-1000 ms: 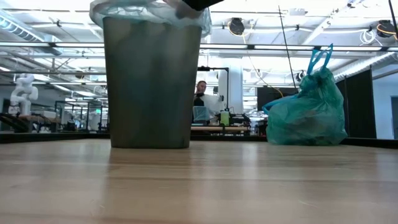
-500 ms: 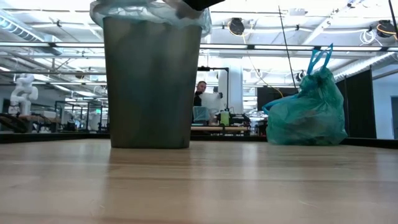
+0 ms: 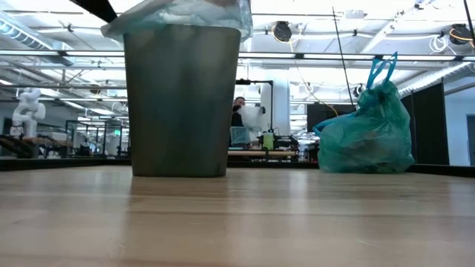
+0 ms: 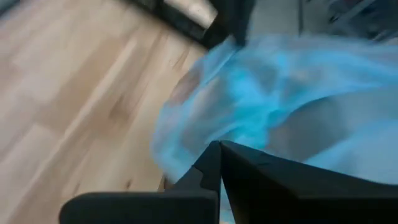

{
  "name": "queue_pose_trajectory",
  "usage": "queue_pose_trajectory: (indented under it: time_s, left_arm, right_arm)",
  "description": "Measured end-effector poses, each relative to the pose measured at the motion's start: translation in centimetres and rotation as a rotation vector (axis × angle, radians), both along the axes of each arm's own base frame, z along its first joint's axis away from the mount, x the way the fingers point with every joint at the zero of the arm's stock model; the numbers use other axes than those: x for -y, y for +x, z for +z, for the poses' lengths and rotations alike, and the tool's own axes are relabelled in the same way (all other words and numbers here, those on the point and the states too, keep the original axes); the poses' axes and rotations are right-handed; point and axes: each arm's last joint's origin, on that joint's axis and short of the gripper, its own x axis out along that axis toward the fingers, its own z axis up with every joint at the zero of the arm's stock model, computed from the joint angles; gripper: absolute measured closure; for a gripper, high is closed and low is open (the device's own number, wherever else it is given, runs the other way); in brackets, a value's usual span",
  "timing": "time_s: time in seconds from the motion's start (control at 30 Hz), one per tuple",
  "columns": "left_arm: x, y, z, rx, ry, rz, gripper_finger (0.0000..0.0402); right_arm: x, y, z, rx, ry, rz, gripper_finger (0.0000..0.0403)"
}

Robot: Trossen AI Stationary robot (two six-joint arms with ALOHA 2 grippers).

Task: Place trash/remove bag and relplace
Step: Insert the blue trash bag into the black trash bin

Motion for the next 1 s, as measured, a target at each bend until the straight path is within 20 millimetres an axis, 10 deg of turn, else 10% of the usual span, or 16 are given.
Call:
queue_pose_trajectory:
  time_s: [0.23, 0.6, 1.0]
  left_arm:
    - [-0.1, 0.1, 0.1, 0.026, 0.022, 0.0, 0.0401]
    - [-0.1, 0.4, 0.1, 0.066, -0.002, 0.024, 0.0401]
    - [-0.4, 0.8, 0.1, 0.087, -0.02, 0.046, 0.0401]
  right_arm:
    - [5.5, -0.2, 3.0, 0.195, 0.09, -0.115, 0.0403]
    - [18.6, 1.6, -1.9, 0.116, 0.236, -0.373, 0.0403]
    - [22.0, 2.4, -5.3, 0.038, 0.319, -0.406, 0.0403]
